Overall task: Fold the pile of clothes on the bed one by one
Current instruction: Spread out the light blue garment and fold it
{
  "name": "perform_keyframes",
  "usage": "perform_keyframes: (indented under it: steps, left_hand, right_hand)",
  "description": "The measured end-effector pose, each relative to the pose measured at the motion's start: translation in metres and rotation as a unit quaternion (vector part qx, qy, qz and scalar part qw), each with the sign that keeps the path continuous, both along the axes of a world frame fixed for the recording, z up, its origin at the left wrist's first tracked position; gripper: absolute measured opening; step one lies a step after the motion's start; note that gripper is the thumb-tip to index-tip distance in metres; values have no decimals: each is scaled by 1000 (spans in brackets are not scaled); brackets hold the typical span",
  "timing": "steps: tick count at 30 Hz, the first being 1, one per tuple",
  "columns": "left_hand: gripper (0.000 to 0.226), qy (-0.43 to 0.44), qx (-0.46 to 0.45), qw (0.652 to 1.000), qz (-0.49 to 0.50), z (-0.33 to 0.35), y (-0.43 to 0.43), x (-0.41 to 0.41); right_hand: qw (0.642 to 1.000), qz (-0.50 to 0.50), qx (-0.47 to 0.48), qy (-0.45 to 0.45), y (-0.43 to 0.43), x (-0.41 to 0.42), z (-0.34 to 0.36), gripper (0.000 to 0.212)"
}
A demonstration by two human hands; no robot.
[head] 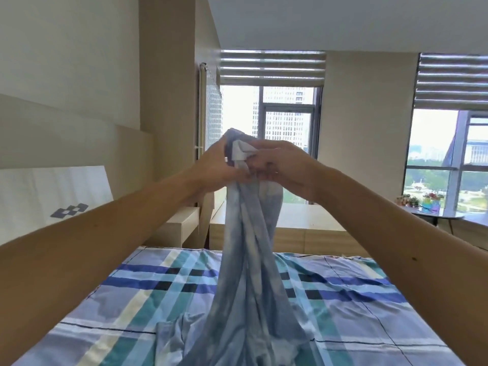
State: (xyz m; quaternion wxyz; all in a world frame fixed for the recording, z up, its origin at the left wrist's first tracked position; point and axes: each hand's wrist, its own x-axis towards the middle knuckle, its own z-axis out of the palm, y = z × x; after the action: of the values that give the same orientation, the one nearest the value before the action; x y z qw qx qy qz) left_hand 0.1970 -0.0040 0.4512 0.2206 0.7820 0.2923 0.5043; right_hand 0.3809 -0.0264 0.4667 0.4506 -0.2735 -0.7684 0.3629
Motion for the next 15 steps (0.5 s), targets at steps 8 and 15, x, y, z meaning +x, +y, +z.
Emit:
perform_keyframes:
  steps: [8,15]
  left_hand:
    - [28,-109,23,991,-69,-10,-1,-20]
    - [68,-132,-64,985,-89,-13,-18,-17]
  right_hand:
    - [966,-187,164,-75,30,28,-43,140]
    - [998,54,-35,-5,30,20,-76,50]
